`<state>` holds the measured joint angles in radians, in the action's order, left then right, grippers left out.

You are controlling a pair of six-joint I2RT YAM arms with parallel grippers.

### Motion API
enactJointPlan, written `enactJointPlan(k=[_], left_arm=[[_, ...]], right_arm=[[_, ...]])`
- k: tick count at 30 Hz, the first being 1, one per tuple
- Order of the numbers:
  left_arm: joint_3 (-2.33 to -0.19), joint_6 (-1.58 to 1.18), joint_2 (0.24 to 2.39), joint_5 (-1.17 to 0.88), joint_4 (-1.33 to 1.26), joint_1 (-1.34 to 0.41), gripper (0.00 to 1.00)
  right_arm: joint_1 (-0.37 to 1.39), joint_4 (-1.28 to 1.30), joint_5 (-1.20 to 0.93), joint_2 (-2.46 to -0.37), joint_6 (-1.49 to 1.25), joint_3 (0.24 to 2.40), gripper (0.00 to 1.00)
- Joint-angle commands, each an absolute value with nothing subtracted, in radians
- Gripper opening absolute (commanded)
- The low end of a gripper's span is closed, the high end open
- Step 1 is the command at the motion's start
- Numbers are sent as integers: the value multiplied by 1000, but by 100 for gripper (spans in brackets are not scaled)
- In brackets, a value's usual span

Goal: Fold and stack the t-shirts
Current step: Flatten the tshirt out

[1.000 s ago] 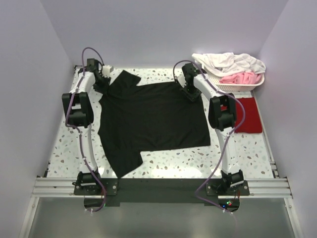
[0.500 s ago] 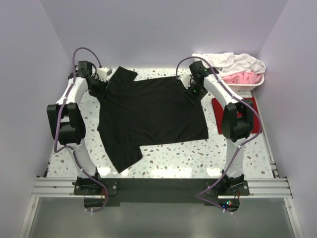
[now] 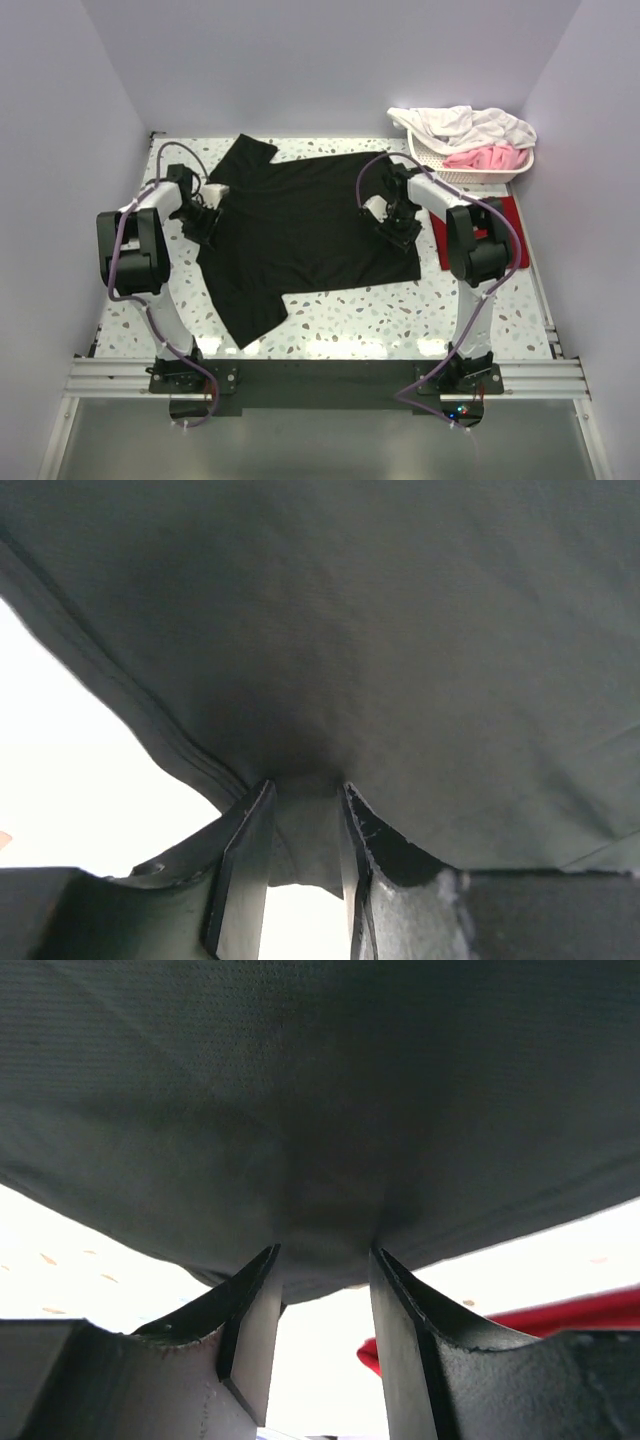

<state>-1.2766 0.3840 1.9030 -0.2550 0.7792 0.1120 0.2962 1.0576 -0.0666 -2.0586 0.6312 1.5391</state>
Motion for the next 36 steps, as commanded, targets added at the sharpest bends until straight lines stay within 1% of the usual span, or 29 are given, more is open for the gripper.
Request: enactJointPlan(k=[1, 6, 8, 10, 11, 12, 15, 18, 20, 26, 31, 36], left_arm=[[-1341, 365, 1976, -192, 739, 146, 36], [-1517, 376, 2108, -189, 765, 158, 37], [-1583, 390, 2121, -236, 785, 156, 41], [-1585, 426, 2096, -302, 805, 158, 43], [-1574, 451, 2047, -343, 813, 158, 46], [-1559, 477, 2014, -403, 831, 158, 48], [-1479, 555, 1882, -484, 869, 158, 52], [-1405, 624, 1781, -517, 922, 156, 54], [-1347, 661, 1717, -525, 933, 158, 56], [-1236, 704, 1620, -506, 936, 153, 56], [-1177, 741, 1575, -483, 930, 150, 57], [-1114, 773, 1525, -451, 913, 129, 57]], right_arm=[[299, 1008, -71, -2083, 635, 1520, 43], [299, 1022, -97, -2100, 615, 1552, 45], [299, 1057, -132, -2071, 626, 1580, 48], [301, 1093, -153, -2016, 659, 1588, 49], [301, 1103, -166, -1990, 673, 1582, 50], [299, 1111, -182, -1964, 701, 1575, 51], [305, 1144, -196, -1867, 759, 1526, 53], [317, 1143, -186, -1787, 798, 1431, 53], [345, 1098, -150, -1749, 799, 1347, 52], [422, 962, -80, -1736, 769, 1226, 47], [429, 855, -22, -1764, 775, 1177, 48], [440, 825, -11, -1798, 775, 1155, 47]])
